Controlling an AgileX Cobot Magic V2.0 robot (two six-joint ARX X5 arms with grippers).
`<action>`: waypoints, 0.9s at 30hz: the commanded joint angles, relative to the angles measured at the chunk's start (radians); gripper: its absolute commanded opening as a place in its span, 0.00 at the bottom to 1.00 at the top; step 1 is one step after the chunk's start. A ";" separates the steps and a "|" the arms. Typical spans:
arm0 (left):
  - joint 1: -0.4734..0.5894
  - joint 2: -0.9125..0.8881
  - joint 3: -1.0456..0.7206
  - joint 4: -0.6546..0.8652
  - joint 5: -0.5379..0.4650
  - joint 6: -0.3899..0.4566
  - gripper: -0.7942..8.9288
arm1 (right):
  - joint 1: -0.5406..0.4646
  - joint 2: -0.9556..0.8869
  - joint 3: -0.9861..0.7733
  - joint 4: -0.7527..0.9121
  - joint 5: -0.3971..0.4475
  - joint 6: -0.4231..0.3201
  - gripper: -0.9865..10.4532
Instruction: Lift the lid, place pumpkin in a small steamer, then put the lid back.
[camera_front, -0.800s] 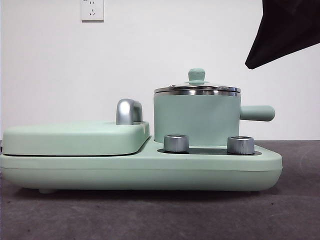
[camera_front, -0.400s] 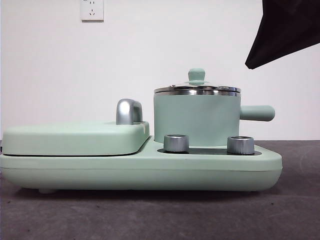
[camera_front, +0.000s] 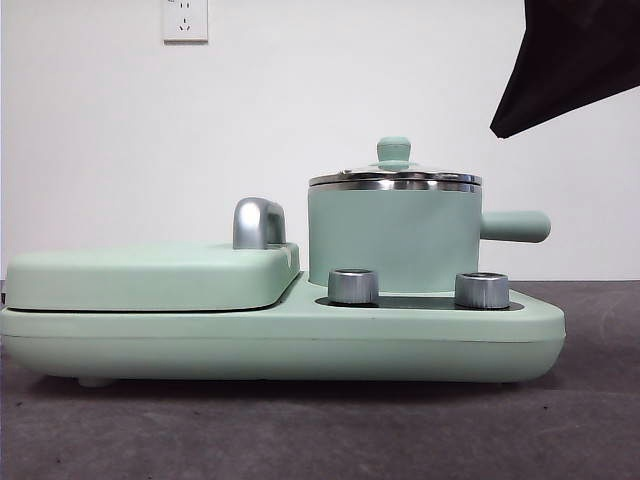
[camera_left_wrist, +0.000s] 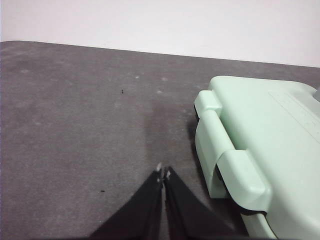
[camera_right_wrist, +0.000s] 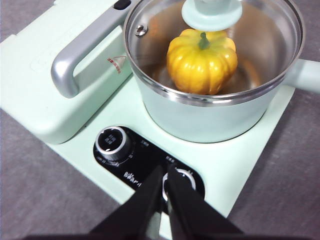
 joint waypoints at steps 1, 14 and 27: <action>0.001 -0.002 -0.020 0.011 -0.001 0.006 0.09 | 0.006 0.003 0.008 0.047 0.028 -0.012 0.10; 0.001 -0.002 -0.020 0.011 -0.001 0.006 0.09 | -0.288 -0.327 -0.233 0.187 0.096 -0.237 0.10; 0.001 -0.002 -0.020 0.011 -0.001 0.006 0.09 | -0.505 -0.850 -0.692 0.294 0.094 -0.183 0.10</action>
